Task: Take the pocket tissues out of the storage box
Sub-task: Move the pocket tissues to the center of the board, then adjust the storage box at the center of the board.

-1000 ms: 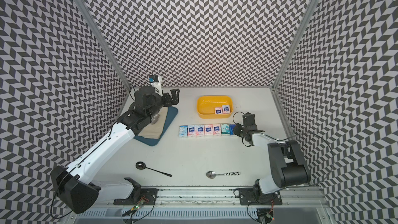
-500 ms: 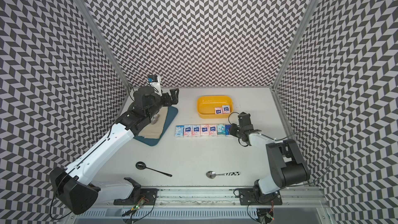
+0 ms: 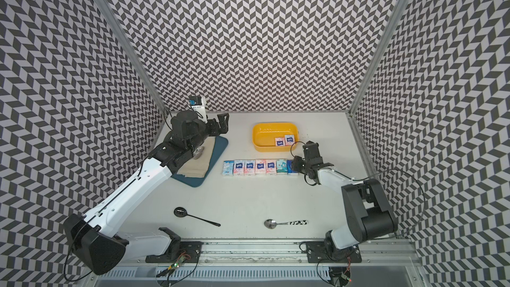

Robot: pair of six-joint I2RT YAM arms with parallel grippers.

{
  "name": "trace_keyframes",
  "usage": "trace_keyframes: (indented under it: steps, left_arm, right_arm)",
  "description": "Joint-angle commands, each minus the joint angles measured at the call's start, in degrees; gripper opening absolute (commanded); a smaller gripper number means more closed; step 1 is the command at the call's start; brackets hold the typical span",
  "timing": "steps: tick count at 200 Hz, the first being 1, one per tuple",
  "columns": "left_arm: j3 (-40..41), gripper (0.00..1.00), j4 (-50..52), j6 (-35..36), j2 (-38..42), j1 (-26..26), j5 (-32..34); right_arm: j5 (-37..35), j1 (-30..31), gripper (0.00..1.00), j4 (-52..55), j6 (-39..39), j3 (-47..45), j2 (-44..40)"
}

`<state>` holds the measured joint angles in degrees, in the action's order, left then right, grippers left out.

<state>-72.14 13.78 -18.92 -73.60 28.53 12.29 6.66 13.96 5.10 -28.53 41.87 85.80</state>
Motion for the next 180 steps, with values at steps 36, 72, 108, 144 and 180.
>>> trace_keyframes:
  steps: [36,72,108,144,180]
  left_arm:
    - [-3.31,0.99,-1.67,0.72,-3.14,0.28,0.78]
    - [-3.62,0.99,-2.71,0.80,-4.22,0.20,1.10]
    - [-3.91,0.99,-2.53,1.43,-4.67,-0.21,1.59]
    - [-3.27,0.99,-2.96,1.43,-4.50,-1.02,1.03]
    - [-2.79,0.99,-3.23,1.56,-4.42,-1.37,0.80]
  right_arm:
    - [-0.60,-0.08,0.55,0.04,0.50,6.79,0.15]
    - [3.07,2.27,0.55,-5.09,-3.35,8.61,3.32]
    - [3.74,3.10,0.55,-5.69,-4.34,10.75,6.57]
    - [3.87,3.10,0.55,-7.07,-5.42,12.21,9.66]
    - [4.42,3.01,0.55,-7.65,-6.85,15.57,13.41]
